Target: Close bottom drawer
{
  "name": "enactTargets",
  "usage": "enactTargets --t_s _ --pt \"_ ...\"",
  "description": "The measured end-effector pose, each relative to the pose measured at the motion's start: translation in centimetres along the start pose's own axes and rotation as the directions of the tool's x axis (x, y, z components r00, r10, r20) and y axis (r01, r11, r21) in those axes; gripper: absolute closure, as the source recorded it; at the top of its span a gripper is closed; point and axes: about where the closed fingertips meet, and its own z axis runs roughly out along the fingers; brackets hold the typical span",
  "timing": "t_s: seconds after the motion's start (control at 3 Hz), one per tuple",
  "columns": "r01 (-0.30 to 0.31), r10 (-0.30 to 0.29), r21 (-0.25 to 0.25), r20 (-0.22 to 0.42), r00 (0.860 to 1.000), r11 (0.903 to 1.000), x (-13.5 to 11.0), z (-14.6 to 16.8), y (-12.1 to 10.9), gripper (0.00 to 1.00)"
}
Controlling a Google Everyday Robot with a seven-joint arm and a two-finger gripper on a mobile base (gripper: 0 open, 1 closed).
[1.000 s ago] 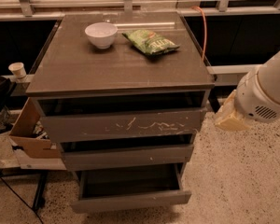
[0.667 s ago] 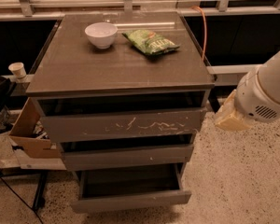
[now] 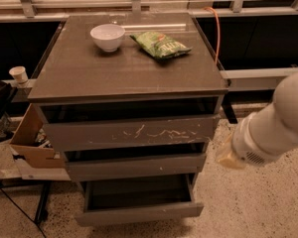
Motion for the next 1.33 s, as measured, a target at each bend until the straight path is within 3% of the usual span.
enactTargets --t_s 0.33,0.67,1.0,1.33 --pt "-0.047 0.048 -0.023 0.007 0.999 0.9986 1.4 5.3 1.4 1.00" --pt "-0.066 0.069 -0.045 0.054 0.996 0.9968 2.7 12.6 3.9 1.00" --pt "-0.064 0.066 -0.046 0.049 0.997 0.9969 2.8 13.0 4.1 1.00" --pt "-0.083 0.085 -0.036 0.040 0.996 0.9959 3.7 16.1 4.5 1.00"
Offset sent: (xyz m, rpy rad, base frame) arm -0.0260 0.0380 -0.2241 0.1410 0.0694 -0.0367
